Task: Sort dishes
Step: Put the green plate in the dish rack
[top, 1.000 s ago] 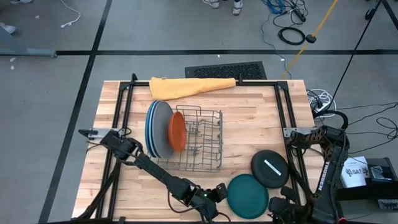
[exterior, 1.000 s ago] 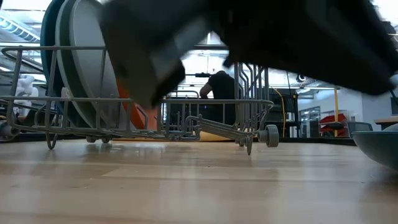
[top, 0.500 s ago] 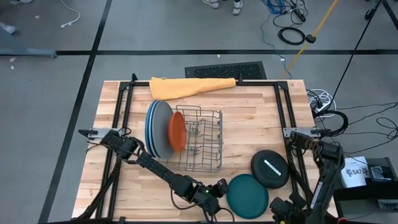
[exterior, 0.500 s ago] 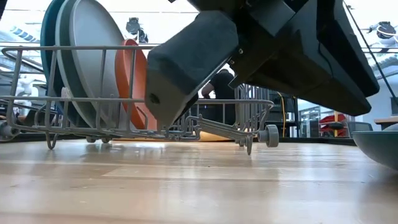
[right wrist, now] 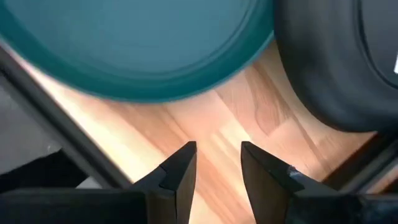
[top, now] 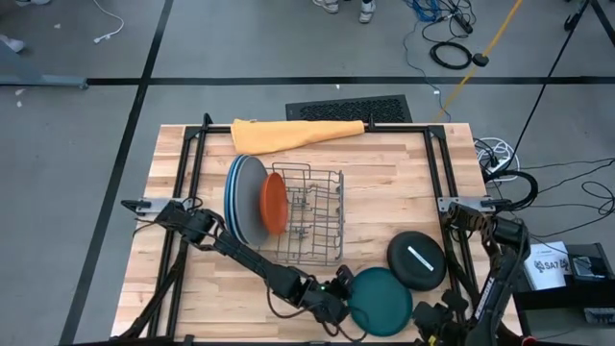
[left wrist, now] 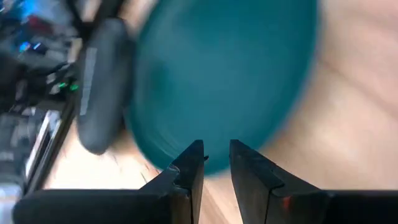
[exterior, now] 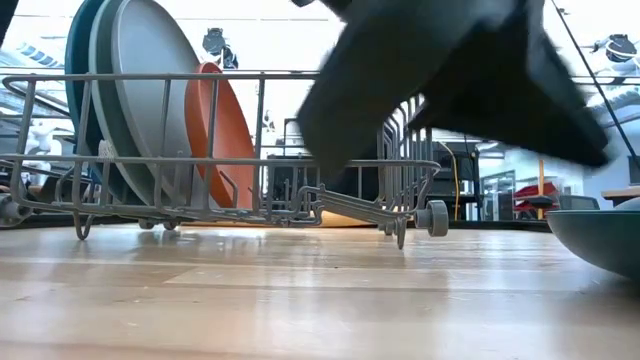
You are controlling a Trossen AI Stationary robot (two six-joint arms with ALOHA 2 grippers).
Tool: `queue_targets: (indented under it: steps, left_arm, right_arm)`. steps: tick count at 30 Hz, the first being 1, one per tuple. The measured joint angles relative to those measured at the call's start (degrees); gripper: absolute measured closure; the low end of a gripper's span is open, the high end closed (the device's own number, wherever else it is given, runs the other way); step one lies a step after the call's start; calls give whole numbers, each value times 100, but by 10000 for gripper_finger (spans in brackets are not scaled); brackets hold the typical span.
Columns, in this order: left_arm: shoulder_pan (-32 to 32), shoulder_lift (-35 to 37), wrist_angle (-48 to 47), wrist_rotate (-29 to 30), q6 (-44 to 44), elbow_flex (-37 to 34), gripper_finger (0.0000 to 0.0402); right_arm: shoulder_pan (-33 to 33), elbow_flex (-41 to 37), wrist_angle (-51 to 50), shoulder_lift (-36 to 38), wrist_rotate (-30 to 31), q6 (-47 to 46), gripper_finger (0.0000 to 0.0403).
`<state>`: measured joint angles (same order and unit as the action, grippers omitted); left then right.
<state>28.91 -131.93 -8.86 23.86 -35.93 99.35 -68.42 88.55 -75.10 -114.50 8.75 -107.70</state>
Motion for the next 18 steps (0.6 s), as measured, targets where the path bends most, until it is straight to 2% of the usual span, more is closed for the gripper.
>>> queue_targets:
  steps: [5, 7, 10, 12, 15, 18]
  left_arm:
    - [-146, 160, 358, -83, 1639, 317, 322]
    - [-348, 208, 206, -666, 2654, 660, 322]
    - [-769, 209, 156, -2078, 4357, 1070, 322]
    - [-1022, 173, 310, -2774, 5287, 1178, 322]
    - [-1263, 139, 427, -3218, 6273, 1187, 322]
    - [-1389, 137, 415, -3330, 6740, 1187, 322]
  right_arm:
    - [-56, 0, -196, 234, 76, -104, 284]
    - [-69, 0, -258, 269, 112, -117, 284]
    - [-93, 0, -377, 313, 192, -126, 284]
    - [-107, 0, -439, 311, 189, -124, 284]
    - [-157, 0, -465, 311, 191, -120, 284]
    - [-242, 0, -487, 311, 198, -129, 284]
